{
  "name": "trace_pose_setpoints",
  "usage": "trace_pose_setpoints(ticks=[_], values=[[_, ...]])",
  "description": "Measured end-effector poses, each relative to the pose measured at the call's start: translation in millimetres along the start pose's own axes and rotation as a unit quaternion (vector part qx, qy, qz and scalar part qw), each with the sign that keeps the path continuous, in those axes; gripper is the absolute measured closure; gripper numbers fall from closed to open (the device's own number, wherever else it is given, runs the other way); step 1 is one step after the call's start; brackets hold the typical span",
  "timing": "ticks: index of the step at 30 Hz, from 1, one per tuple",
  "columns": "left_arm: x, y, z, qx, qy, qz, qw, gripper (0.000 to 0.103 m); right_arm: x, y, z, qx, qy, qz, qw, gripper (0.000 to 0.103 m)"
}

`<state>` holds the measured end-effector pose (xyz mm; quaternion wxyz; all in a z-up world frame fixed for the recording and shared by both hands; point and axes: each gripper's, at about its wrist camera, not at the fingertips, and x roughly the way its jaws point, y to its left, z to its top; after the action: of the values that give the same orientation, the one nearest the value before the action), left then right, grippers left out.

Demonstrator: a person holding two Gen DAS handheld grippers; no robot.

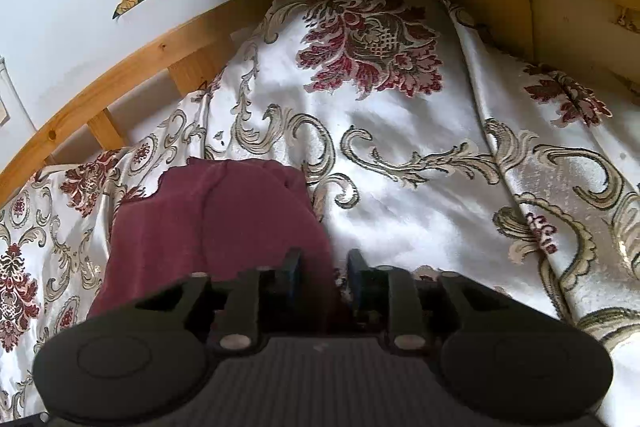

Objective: Fold small clothes

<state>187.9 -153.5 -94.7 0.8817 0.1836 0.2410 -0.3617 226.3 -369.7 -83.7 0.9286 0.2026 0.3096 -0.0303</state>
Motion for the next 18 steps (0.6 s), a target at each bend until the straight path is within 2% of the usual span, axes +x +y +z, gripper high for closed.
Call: trace_pose_setpoints(ticks=[2,4,5,9,10,11,13,15,18], values=[[-3.8,5.2,0.1,-0.023,-0.001,-0.013,0.9996,0.039,-2.4,-2.9,1.5,0.005,0.003,0.000,1.000,0.052],[-9.6,12.3,0.1,-0.055,-0.006,-0.029,0.9980,0.033,-5.3,-6.8,3.3,0.015,0.007,0.005,1.000,0.036],[-12.8,16.7,-0.1,-0.073,-0.009,-0.037,0.9966,0.029,-7.1,-8.3,3.9,0.019,0.006,0.007,1.000,0.033],[-25.4,37.8,-1.6,-0.154,-0.029,-0.059,0.9859,0.019,-15.8,-8.1,6.8,0.022,0.011,0.020,0.999,0.011],[-28.8,43.2,-2.2,-0.174,-0.038,-0.061,0.9821,0.011,-18.4,-6.3,7.2,0.022,0.014,0.026,0.999,0.007],[-31.5,47.4,-2.3,-0.189,-0.046,-0.056,0.9793,0.001,-21.5,-4.4,7.5,0.019,0.018,0.036,0.999,0.004],[-38.2,57.5,-4.3,-0.219,-0.066,-0.026,0.9732,0.001,-26.7,0.9,7.1,0.010,0.029,0.051,0.998,0.001],[-40.3,69.4,-6.4,-0.247,-0.071,-0.015,0.9663,0.001,-31.1,8.7,4.7,-0.013,0.042,0.055,0.998,0.000],[-38.4,89.6,-12.8,-0.310,-0.068,-0.003,0.9484,0.001,-34.1,24.7,-3.2,-0.077,0.069,0.034,0.994,0.000]])
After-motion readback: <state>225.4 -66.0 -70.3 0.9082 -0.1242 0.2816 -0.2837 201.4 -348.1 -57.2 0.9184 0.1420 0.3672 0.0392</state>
